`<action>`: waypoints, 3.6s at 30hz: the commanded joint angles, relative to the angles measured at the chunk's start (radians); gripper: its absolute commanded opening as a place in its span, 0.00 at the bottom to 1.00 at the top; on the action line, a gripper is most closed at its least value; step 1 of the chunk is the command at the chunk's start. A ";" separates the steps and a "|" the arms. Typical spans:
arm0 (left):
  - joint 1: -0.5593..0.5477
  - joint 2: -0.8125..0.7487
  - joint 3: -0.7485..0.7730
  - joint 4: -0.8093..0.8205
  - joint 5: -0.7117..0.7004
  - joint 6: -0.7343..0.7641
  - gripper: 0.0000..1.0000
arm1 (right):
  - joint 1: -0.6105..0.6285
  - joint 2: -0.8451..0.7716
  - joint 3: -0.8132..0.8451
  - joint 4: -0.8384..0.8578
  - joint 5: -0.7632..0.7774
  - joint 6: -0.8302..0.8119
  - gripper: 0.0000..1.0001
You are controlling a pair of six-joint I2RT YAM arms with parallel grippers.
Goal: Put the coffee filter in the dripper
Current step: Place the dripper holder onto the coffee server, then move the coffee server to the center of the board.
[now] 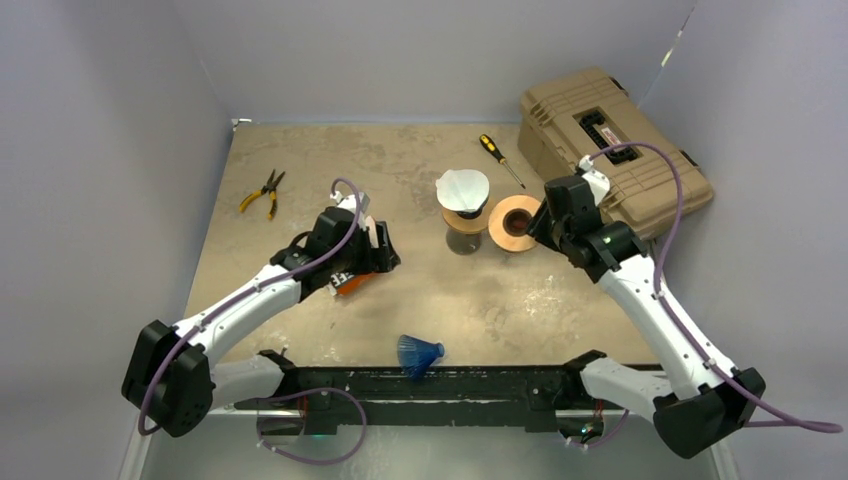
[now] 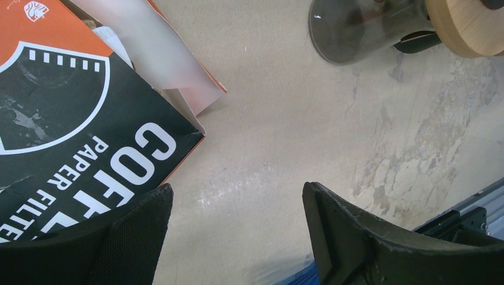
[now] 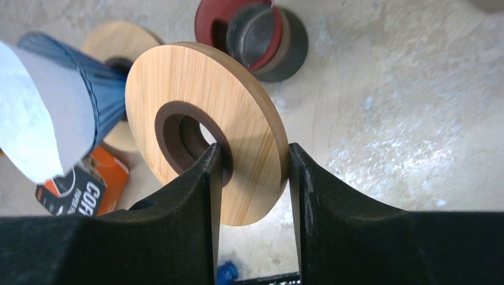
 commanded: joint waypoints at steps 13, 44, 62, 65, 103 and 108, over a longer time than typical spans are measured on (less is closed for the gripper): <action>0.005 -0.047 0.093 -0.056 -0.042 0.042 0.79 | -0.184 0.166 0.172 0.196 -0.047 -0.110 0.00; 0.005 -0.019 0.088 -0.046 -0.032 0.023 0.79 | -0.306 0.304 0.012 0.347 -0.321 -0.146 0.02; 0.005 -0.023 0.088 -0.039 -0.023 0.019 0.79 | -0.306 0.274 0.026 0.306 -0.281 -0.224 0.38; 0.005 -0.020 0.086 -0.037 -0.019 0.020 0.79 | -0.307 0.254 0.027 0.303 -0.262 -0.223 0.54; 0.005 -0.054 0.073 -0.042 0.038 0.035 0.78 | -0.295 0.706 0.545 0.250 -0.558 -0.476 0.56; 0.005 -0.061 0.057 -0.040 0.043 0.029 0.78 | -0.293 0.749 0.555 0.213 -0.545 -0.496 0.56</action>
